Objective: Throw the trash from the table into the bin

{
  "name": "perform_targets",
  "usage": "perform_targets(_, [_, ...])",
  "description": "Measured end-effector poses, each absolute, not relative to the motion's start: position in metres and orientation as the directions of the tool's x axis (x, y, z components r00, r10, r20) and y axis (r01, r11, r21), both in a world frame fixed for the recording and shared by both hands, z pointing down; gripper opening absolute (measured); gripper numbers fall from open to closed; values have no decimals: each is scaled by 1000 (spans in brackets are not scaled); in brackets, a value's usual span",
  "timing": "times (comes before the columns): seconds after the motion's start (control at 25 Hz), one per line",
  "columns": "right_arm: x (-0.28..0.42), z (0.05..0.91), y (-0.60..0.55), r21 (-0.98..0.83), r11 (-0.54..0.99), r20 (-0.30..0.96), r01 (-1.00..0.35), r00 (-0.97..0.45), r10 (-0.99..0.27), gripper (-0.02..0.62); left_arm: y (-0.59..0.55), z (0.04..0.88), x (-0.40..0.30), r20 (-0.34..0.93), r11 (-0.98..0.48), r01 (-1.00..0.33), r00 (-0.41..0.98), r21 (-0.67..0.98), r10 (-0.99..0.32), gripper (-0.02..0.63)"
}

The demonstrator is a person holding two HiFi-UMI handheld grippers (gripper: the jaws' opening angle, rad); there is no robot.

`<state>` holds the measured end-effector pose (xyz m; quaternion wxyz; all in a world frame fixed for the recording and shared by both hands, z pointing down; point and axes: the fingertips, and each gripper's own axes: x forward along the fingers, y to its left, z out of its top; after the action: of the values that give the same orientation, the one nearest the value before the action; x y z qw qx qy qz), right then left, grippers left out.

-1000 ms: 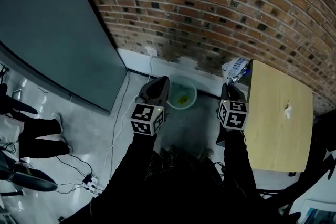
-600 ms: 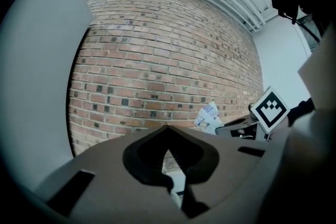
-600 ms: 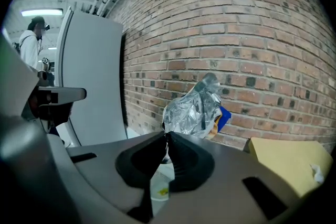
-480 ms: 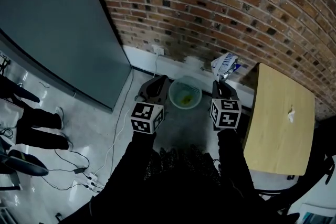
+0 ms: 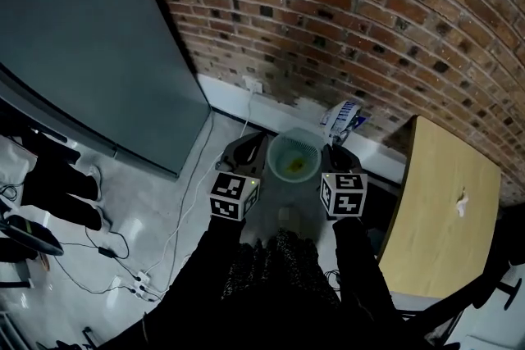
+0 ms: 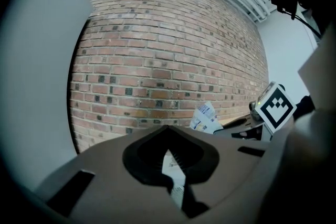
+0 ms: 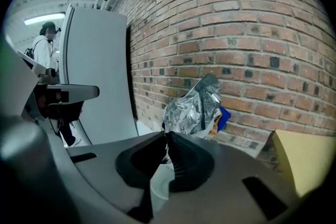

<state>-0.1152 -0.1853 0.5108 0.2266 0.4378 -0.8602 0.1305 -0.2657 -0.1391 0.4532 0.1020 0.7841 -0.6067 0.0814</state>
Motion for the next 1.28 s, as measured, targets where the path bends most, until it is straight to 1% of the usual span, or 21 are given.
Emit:
perform_targets(0.36, [-125,585,-218,-56,629,590,-776,-533,-606,25,-182,503,-264,288,-235,-968,251,87,-924,6])
perform_targets(0.8, [-142,678,-254,-98,656,672,-749,-536,-511,25,-230,597,-267,390,-250,-961,277,120,-878,6])
perform_targets(1.28, [-153,783,-277,-137,681,736,-719,-534,-416,26,-278,688,-259,427,-273,-949,315,157,-848,6])
